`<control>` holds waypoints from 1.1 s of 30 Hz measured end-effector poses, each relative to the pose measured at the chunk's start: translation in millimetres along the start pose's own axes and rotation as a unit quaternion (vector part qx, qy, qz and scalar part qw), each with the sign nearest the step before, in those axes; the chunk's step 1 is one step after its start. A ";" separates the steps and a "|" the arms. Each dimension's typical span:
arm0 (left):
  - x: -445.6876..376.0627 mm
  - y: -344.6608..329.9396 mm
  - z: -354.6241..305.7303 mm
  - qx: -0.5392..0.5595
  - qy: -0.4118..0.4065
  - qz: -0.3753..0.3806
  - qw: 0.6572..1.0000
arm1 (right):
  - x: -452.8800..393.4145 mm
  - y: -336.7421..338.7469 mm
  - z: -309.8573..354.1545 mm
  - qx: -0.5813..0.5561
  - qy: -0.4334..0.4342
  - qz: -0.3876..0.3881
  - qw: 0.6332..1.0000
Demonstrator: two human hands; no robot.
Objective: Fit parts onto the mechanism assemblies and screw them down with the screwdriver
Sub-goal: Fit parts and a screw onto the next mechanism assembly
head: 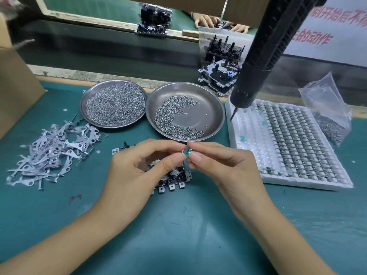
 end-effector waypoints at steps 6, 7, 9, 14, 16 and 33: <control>-0.2 -0.1 -0.3 -0.004 -0.009 0.004 1.000 | 1.1 -1.1 -0.7 0.001 -0.001 -0.002 1.000; -0.3 -0.1 -0.4 -0.003 -0.008 0.006 1.000 | 1.1 -1.4 -0.6 0.001 0.001 -0.003 1.000; -0.3 0.1 0.0 0.002 -0.006 0.014 1.000 | 1.2 -2.2 -0.5 0.003 0.008 -0.007 1.000; -0.2 1.1 0.0 -0.013 -0.003 0.027 1.000 | 2.4 -4.0 -0.4 0.050 0.035 0.006 0.998; -1.9 4.3 -0.5 -0.078 -0.016 0.023 0.997 | 3.0 -4.3 0.0 0.060 0.035 0.007 0.998; -11.3 42.1 3.1 -0.268 -0.104 0.093 0.953 | -0.2 -13.5 -21.7 0.262 0.194 0.033 0.945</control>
Point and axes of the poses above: each hand's wrist, its own x-axis away from the middle knuckle, its own y-axis out of the back of the hand, z = x × y, the point moved 1 cm from there along -x, towards the middle knuckle, and after that the axes turned 9 degrees about -x, right-handed, at the moved point
